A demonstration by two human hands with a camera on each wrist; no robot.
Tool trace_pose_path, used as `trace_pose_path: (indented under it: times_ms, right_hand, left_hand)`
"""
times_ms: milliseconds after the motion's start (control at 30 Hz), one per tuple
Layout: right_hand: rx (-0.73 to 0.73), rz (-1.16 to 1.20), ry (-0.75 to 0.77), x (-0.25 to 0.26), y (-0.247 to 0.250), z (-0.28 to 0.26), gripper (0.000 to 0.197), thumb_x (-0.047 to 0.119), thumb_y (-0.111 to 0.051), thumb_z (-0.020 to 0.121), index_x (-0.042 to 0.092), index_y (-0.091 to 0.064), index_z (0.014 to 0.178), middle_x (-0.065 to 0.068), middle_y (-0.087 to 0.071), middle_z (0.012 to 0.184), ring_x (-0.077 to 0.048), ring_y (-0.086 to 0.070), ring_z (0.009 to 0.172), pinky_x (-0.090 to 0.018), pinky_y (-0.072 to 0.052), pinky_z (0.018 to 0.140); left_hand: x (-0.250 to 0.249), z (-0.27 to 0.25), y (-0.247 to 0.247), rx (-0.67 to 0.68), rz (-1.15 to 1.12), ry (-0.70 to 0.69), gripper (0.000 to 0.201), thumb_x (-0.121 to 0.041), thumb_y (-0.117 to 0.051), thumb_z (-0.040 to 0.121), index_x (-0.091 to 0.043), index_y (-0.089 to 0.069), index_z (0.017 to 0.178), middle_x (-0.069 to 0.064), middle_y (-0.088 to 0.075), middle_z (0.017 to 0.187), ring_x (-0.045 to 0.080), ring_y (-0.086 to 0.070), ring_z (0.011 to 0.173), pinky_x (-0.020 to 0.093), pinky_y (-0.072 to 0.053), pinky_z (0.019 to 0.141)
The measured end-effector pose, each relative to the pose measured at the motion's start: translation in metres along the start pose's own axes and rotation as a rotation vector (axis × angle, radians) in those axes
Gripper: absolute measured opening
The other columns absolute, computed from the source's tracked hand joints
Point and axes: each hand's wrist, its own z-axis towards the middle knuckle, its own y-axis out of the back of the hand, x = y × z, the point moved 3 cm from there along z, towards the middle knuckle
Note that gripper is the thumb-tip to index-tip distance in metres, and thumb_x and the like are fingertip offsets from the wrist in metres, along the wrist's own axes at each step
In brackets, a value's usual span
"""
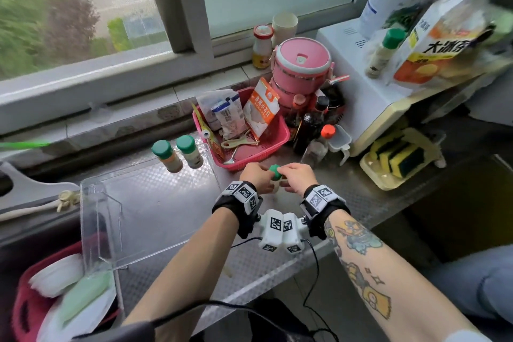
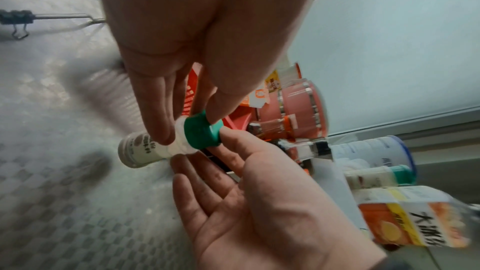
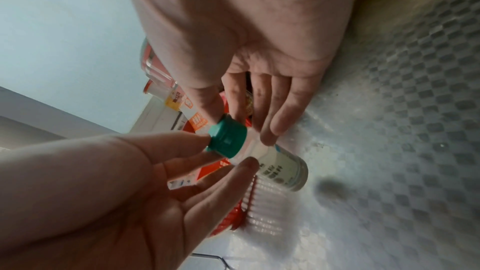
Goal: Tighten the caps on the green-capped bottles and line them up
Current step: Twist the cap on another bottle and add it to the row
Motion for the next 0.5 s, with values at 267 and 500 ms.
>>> trace_pose_path:
  times_ms: [267,500]
  right_hand:
    - [-0.146,-0.047,0.178,0.064,-0.005,-0.071,0.015,0.025,-0.067,0.078,0.02,-0.066,0.065,-0.01,-0.064,0.068,-0.025,-0.061,0.064,-0.035,-0.05,0.066]
    - [-0.213,-0.07,0.279,0.097,-0.05,-0.123,0.022,0.042,-0.067,0.068,0.02,-0.07,0.063,-0.004,-0.071,0.069,-0.031,-0.071,0.08,-0.041,-0.057,0.08]
  left_hand:
    - [-0.033,-0.058,0.041,0.008,-0.107,-0.129,0.012,-0.009,-0.057,0.081,-0.006,-0.06,0.092,0.017,-0.06,0.069,0.023,-0.057,0.048,0.044,-0.057,0.072]
    - [-0.035,-0.109,0.104,-0.033,-0.131,-0.214,0.014,-0.012,-0.06,0.084,-0.006,-0.059,0.097,0.015,-0.06,0.081,0.028,-0.064,0.064,0.037,-0.059,0.065]
